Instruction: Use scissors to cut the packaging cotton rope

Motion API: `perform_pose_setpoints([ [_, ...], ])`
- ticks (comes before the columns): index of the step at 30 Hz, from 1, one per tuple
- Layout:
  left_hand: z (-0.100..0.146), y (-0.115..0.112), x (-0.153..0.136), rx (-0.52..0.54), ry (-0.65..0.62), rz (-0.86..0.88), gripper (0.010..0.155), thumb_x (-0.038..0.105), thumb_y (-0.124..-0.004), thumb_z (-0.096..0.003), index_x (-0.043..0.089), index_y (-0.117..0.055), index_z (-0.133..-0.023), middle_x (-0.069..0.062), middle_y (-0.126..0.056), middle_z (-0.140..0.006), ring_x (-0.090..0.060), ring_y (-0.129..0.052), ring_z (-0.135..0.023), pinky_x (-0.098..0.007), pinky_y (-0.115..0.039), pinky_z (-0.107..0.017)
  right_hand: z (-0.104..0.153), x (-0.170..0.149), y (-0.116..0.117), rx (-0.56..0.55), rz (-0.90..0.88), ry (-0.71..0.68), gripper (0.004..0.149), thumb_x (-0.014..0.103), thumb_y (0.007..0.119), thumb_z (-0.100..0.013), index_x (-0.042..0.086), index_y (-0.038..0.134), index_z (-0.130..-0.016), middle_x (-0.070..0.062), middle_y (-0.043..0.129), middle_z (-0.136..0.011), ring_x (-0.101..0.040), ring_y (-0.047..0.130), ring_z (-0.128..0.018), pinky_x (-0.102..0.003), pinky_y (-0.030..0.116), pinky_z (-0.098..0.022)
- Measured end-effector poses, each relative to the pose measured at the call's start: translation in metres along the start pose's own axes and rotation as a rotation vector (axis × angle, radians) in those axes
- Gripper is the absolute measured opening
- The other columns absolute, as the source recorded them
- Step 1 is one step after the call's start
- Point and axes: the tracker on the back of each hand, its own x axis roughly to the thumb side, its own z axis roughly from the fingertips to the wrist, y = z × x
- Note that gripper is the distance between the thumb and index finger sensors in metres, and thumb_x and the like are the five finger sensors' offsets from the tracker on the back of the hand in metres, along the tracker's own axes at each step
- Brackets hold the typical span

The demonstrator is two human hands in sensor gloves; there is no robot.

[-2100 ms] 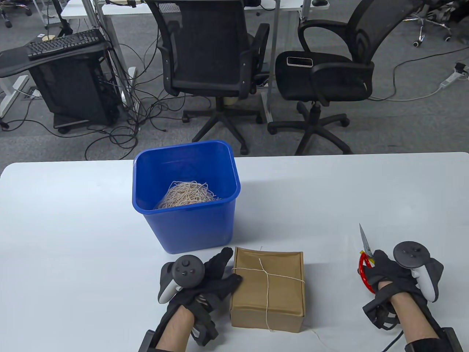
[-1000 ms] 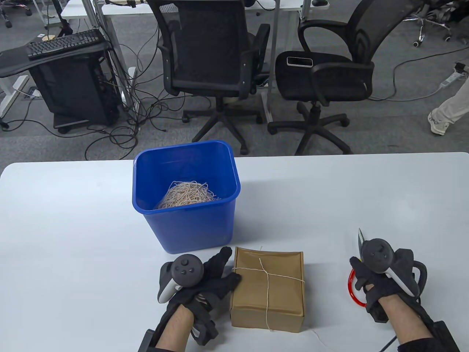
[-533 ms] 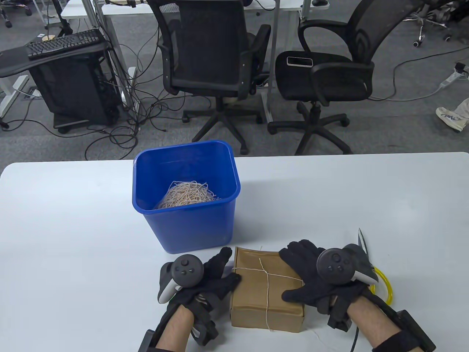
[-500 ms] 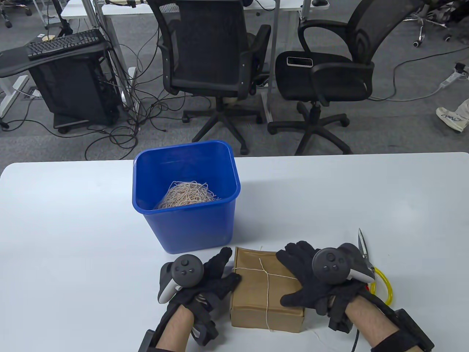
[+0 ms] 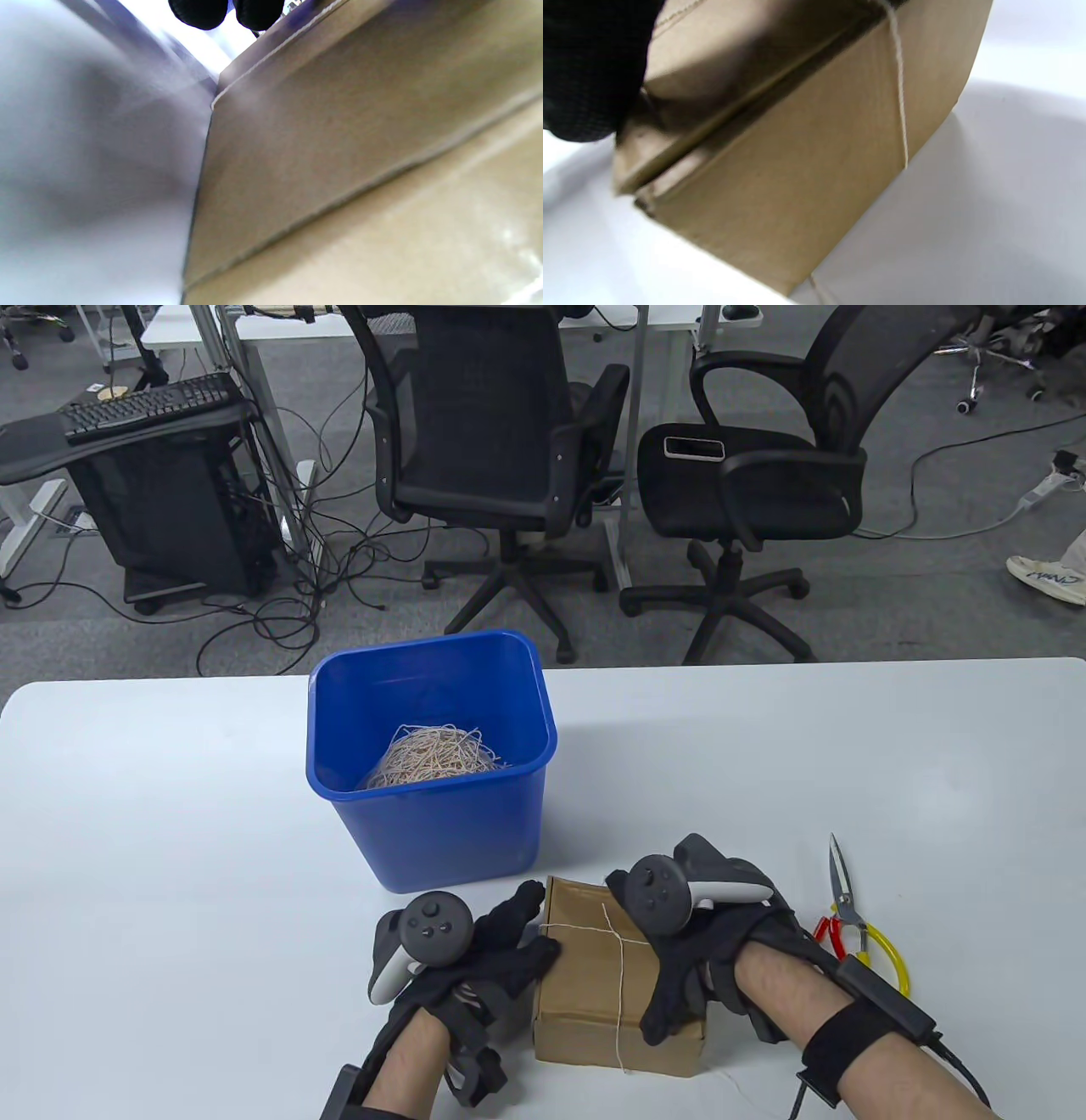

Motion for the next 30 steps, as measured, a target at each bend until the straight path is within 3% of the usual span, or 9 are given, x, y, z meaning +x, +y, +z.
perform_pose_setpoints([
  [2, 0.000, 0.000, 0.000, -0.002, -0.001, 0.010, 0.080, 0.059, -0.063, -0.0570, 0.018, -0.025, -0.115, -0.023, -0.040, -0.116, -0.059, -0.044, -0.102, -0.077, -0.038, -0.065, -0.006, -0.001, 0.006, 0.029, -0.059, -0.004, 0.145, 0.073, 0.093, -0.024, 0.011, -0.015, -0.096, -0.036, -0.012, -0.102, -0.071, 0.001, -0.086, -0.095, 0.041, -0.048],
  [4, -0.001, 0.000, 0.000, -0.003, -0.001, 0.011, 0.080, 0.059, -0.063, -0.0570, 0.018, -0.025, -0.115, -0.023, -0.040, -0.116, -0.058, -0.047, -0.102, -0.077, -0.038, -0.065, -0.006, -0.001, 0.008, 0.020, -0.046, -0.008, 0.145, 0.075, 0.092, -0.024, 0.010, -0.016, -0.095, -0.035, -0.015, -0.101, -0.070, -0.003, -0.085, -0.096, 0.042, -0.046],
  [8, -0.002, -0.002, -0.001, -0.002, -0.001, 0.035, 0.082, 0.059, -0.063, -0.0566, 0.017, -0.024, -0.114, -0.024, -0.039, -0.116, -0.058, -0.048, -0.102, -0.077, -0.039, -0.065, -0.006, 0.002, 0.012, 0.006, -0.043, -0.016, 0.145, 0.075, 0.092, -0.026, 0.009, -0.017, -0.094, -0.036, -0.018, -0.099, -0.069, -0.009, -0.082, -0.096, 0.032, -0.048],
  [14, -0.003, -0.003, -0.001, 0.008, 0.001, 0.038, 0.081, 0.059, -0.063, -0.0566, 0.017, -0.025, -0.114, -0.024, -0.040, -0.115, -0.058, -0.048, -0.101, -0.077, -0.040, -0.065, -0.005, 0.004, 0.015, -0.105, -0.037, -0.064, 0.143, 0.072, 0.095, -0.027, 0.005, -0.009, -0.100, -0.042, -0.002, -0.102, -0.072, 0.003, -0.085, -0.094, 0.036, -0.050],
  [20, -0.003, -0.004, 0.000, 0.014, -0.002, 0.062, 0.079, 0.057, -0.062, -0.0573, 0.016, -0.025, -0.114, -0.024, -0.040, -0.115, -0.058, -0.049, -0.101, -0.076, -0.041, -0.065, 0.003, -0.002, 0.020, -0.331, -0.104, -0.138, 0.137, 0.070, 0.099, -0.024, 0.004, 0.013, -0.108, -0.043, 0.021, -0.105, -0.070, 0.022, -0.088, -0.090, 0.052, -0.043],
  [30, 0.003, 0.011, -0.002, 0.091, -0.058, 0.248, 0.080, 0.060, -0.057, -0.0571, 0.014, -0.025, -0.115, -0.028, -0.040, -0.113, -0.059, -0.049, -0.100, -0.076, -0.041, -0.064, 0.029, -0.015, 0.015, -0.506, -0.160, -0.234, 0.134, 0.071, 0.099, -0.023, 0.004, 0.021, -0.108, -0.043, 0.027, -0.106, -0.069, 0.029, -0.090, -0.089, 0.058, -0.043],
])
